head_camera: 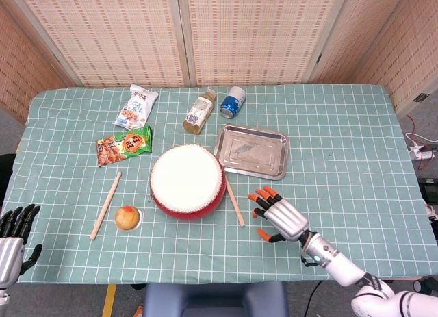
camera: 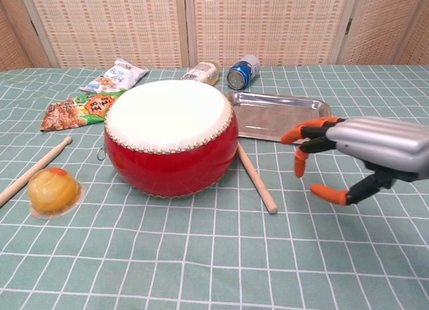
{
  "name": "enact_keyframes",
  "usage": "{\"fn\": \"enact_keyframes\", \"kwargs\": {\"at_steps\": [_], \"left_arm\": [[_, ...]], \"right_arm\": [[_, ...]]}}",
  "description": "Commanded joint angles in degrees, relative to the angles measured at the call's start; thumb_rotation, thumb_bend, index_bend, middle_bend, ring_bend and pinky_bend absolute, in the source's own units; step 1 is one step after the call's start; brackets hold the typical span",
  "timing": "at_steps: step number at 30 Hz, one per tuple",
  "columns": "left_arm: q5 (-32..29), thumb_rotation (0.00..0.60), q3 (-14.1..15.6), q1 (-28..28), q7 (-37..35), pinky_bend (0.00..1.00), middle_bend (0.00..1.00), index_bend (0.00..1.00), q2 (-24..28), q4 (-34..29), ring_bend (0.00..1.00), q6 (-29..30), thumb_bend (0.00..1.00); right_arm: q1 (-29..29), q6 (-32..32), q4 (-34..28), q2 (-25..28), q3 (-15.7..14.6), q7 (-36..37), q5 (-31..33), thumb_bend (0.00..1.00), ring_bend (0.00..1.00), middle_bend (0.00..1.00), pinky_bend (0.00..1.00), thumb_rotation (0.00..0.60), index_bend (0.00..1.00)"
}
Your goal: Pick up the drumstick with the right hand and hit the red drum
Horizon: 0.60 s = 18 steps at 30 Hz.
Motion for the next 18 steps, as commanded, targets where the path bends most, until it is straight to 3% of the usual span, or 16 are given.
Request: {"fn": "enact_keyframes", "kwargs": {"at_steps": [1, 18], "left_arm": [[-0.14, 0.600, 0.02, 0.09, -0.25, 0.00, 0.05, 0.03, -0.09, 0.25, 0.00, -0.10, 0.33], [-0.83, 0.600, -0.27, 0.22, -1.87, 0.00, 0.05, 0.03, -0.98, 2.41, 0.00, -0.72, 0.33]], "right_arm": [[2.65, -2.16, 3.44, -4.31, 0.69, -1.60, 1.46, 0.48, 0.00, 0.07, 0.00, 0.363, 0.40], [5.25, -0.41, 13.84, -13.03, -2.69, -3.40, 0.12, 0.48, 0.00, 0.07, 0.00, 0.363, 0.41]]}}
